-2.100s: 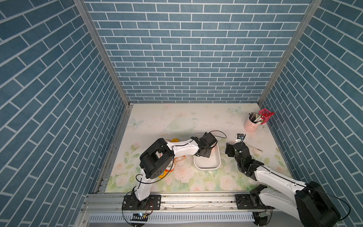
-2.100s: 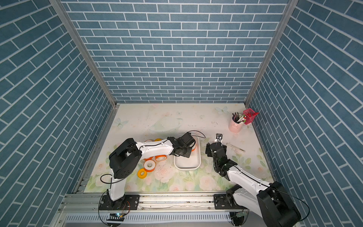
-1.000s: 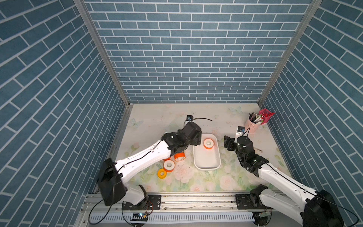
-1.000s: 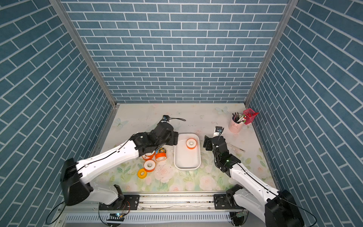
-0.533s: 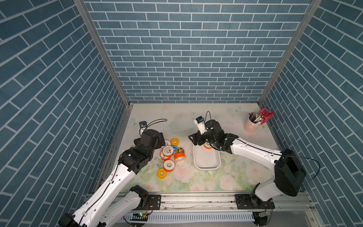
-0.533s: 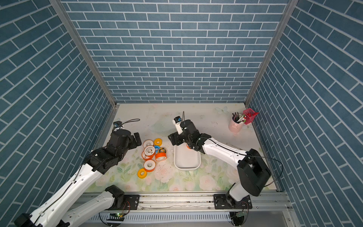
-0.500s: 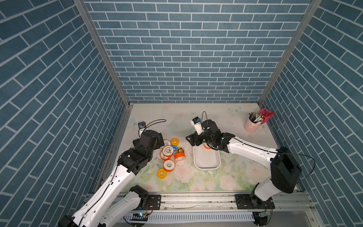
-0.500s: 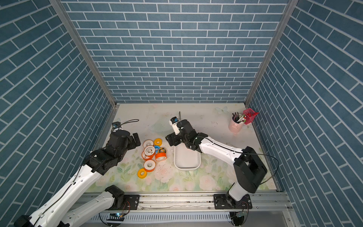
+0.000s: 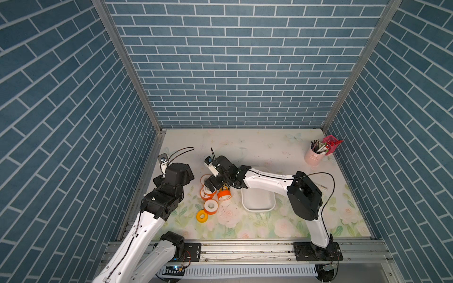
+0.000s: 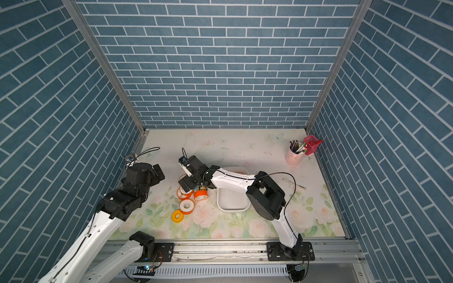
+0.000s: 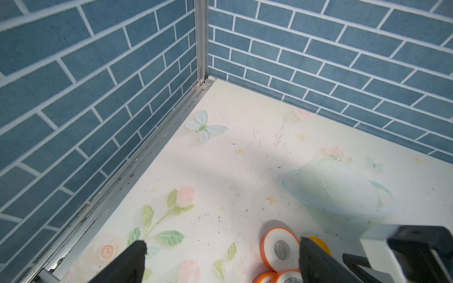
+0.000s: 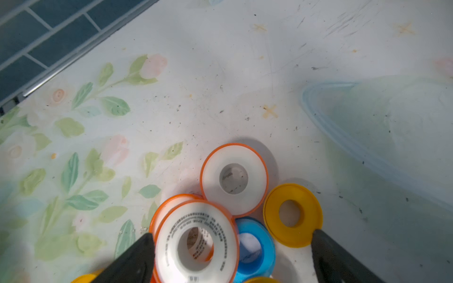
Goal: Put the sealing tape into the storage box
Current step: Pick up the sealing tape at the center of the board.
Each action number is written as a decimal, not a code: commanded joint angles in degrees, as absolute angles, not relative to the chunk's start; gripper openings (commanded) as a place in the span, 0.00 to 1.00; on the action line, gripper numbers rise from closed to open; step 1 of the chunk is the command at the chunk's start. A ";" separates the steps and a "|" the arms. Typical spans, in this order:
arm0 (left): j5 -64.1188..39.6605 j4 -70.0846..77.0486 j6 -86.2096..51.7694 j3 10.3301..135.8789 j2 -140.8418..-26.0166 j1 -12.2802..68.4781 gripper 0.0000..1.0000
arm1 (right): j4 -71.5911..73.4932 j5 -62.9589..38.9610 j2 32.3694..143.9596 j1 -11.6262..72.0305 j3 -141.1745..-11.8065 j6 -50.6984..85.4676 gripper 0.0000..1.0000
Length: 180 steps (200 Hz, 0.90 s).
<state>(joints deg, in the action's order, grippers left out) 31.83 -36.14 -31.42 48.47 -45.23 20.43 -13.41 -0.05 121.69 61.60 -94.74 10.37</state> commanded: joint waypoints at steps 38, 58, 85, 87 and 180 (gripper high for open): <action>30.87 -35.45 -30.45 47.81 -45.09 19.15 1.00 | -20.29 3.74 128.58 64.18 -102.89 7.76 1.00; 29.86 -35.00 -30.14 47.55 -45.15 19.14 1.00 | -20.19 4.02 129.18 64.90 -103.13 7.65 1.00; 29.80 -35.02 -30.10 47.61 -45.50 19.16 1.00 | -21.40 5.23 130.40 65.36 -104.06 7.70 1.00; 29.80 -35.01 -30.07 47.63 -45.52 19.12 1.00 | -21.43 5.15 130.47 65.36 -104.06 7.66 1.00; 29.62 -35.07 -29.93 47.55 -46.11 19.06 1.00 | -22.33 5.88 130.71 66.53 -104.27 7.79 0.96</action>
